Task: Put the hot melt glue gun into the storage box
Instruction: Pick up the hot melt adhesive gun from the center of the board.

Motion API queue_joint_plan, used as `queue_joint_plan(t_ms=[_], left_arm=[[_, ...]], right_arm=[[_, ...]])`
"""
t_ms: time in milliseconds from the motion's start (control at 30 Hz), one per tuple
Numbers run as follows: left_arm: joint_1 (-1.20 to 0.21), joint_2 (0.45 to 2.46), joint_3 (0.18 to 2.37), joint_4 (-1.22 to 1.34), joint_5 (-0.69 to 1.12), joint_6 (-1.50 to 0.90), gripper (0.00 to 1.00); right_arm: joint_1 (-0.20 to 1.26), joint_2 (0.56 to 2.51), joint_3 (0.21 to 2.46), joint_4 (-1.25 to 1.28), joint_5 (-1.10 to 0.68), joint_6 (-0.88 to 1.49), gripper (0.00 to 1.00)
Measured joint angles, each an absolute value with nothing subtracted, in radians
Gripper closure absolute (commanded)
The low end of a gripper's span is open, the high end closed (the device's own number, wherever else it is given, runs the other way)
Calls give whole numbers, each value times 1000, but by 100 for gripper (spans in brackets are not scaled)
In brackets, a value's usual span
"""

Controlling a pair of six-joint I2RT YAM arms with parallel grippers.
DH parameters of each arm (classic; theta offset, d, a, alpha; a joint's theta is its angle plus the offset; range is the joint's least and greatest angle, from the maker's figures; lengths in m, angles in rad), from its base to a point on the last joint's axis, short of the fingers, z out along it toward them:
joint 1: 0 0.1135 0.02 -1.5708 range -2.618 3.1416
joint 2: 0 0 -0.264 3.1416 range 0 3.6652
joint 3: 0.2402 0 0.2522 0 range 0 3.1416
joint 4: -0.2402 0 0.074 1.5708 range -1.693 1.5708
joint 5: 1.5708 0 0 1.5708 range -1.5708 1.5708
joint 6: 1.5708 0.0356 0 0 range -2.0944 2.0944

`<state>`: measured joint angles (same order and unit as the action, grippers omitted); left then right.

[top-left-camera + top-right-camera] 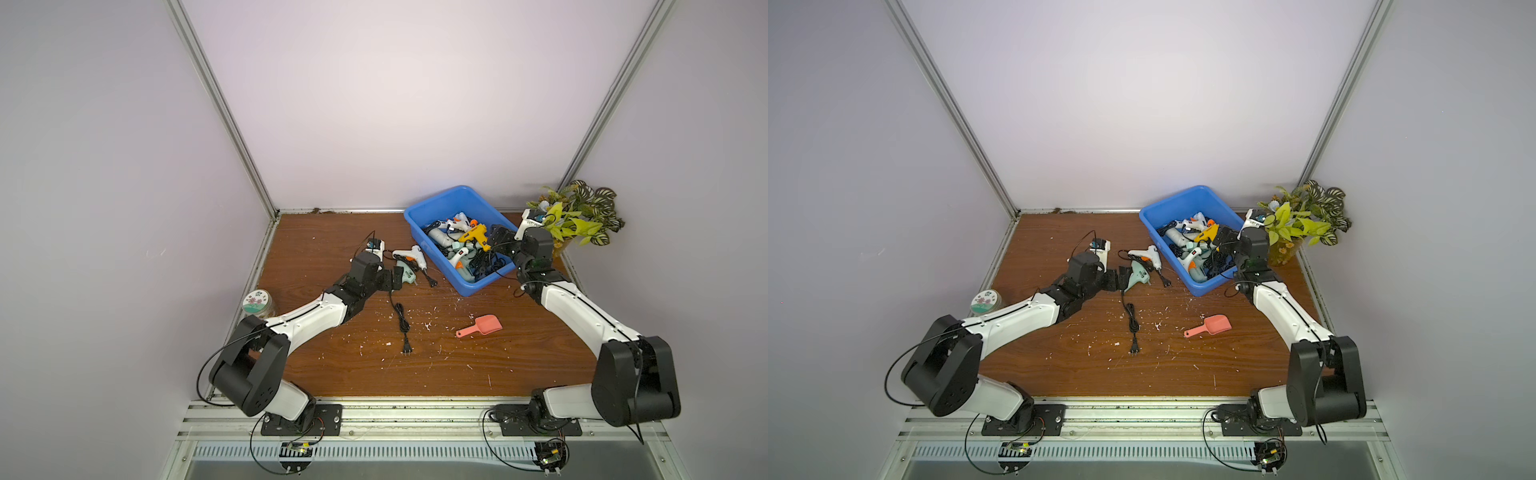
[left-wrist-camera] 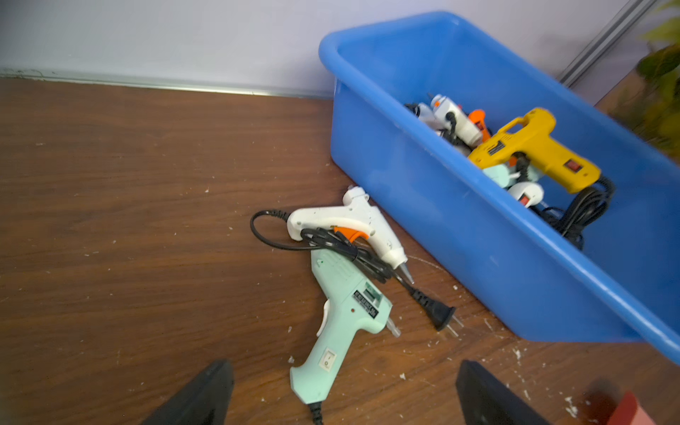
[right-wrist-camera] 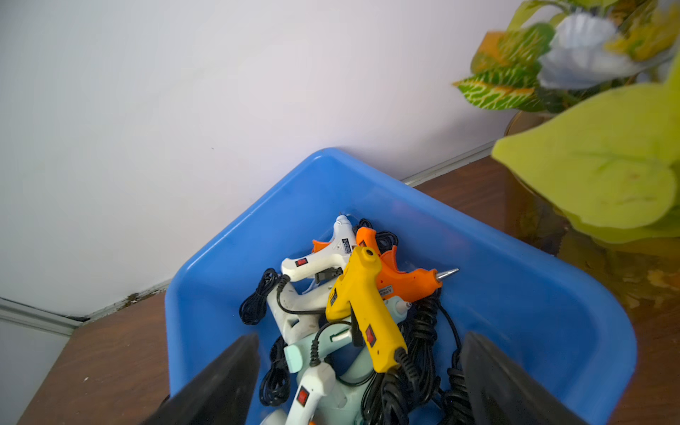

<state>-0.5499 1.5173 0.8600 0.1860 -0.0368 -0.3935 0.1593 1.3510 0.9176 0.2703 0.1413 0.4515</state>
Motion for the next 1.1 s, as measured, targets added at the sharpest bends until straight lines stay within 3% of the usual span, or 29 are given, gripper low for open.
queue_joint_plan(t_ms=[233, 433, 867, 1033, 1100], left_arm=[[-550, 1631, 937, 64, -36, -334, 12], [-550, 1784, 1048, -30, -40, -264, 30], [-550, 1947, 1190, -122, -66, -183, 34], [-550, 1966, 1202, -125, -52, -175, 46], [-550, 1968, 1205, -126, -46, -171, 57]], right_arm=[[159, 1202, 862, 244, 125, 437, 1], [159, 1131, 825, 238, 122, 437, 1], [159, 1095, 791, 235, 122, 437, 1], [159, 1095, 791, 235, 122, 439, 1], [159, 1095, 791, 235, 122, 442, 1]])
